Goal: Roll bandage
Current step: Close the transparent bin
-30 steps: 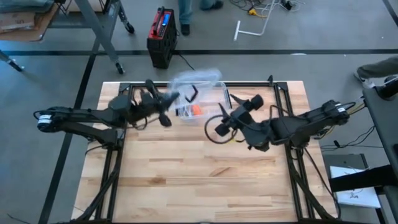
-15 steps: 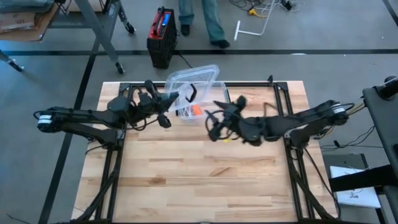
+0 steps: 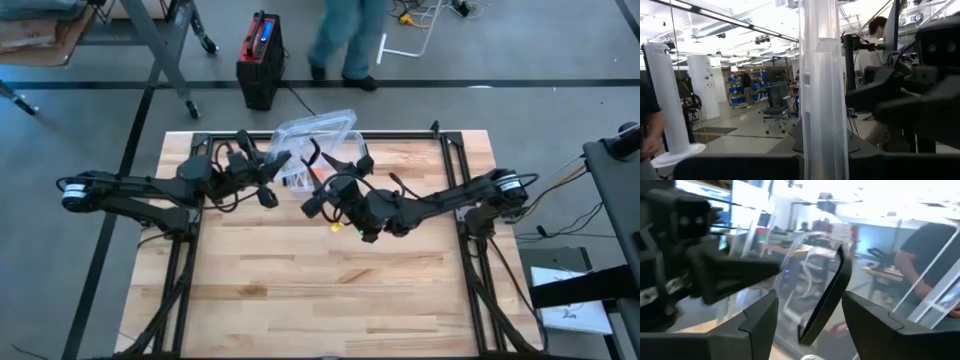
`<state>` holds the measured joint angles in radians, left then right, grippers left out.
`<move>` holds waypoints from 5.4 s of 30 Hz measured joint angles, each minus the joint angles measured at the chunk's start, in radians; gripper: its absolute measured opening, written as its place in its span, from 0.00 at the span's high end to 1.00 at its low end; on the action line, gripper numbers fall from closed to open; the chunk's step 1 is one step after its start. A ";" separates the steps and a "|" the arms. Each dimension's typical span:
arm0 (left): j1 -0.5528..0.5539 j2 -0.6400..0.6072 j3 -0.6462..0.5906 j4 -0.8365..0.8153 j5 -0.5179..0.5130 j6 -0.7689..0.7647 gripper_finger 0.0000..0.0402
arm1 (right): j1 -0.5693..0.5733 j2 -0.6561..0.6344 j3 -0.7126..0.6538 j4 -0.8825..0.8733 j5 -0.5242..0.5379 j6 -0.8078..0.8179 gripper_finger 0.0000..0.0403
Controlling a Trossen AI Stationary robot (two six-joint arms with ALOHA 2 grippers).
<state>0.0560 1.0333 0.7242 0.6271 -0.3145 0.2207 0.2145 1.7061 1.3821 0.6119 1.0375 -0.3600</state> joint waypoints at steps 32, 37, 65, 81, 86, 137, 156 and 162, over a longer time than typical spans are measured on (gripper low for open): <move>-0.024 -0.019 -0.007 0.053 0.140 -0.049 0.92 | -0.039 0.016 0.037 -0.044 -0.034 0.178 0.94; -0.025 -0.045 -0.007 -0.011 0.122 -0.013 0.88 | -0.040 -0.004 0.105 -0.230 -0.023 0.144 0.93; -0.021 -0.253 0.050 -0.479 -0.193 0.035 0.45 | -0.510 0.243 0.831 -1.924 -0.810 -0.119 0.94; -0.021 -0.272 0.050 -0.541 -0.211 0.033 0.51 | -0.527 0.434 0.907 -1.923 -0.848 -0.124 0.92; -0.021 -0.269 0.050 -0.540 -0.211 0.033 0.49 | -0.531 0.444 0.903 -1.874 -0.862 -0.061 0.87; -0.021 -0.266 0.050 -0.604 -0.210 0.055 0.51 | -0.451 0.490 0.804 -1.404 -1.172 0.003 0.57; 0.067 -0.168 0.187 -1.197 -0.248 -0.348 0.68 | -0.417 0.401 0.738 -1.428 -1.274 -0.026 0.57; 0.067 -0.060 0.182 -1.204 -0.172 -0.330 0.71 | -0.498 0.246 0.700 -1.621 -1.104 -0.026 0.59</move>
<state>0.1226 0.9735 0.9066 -0.5766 -0.4868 -0.1092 -0.2832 1.9522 2.0822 -1.0095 -0.0668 -0.3861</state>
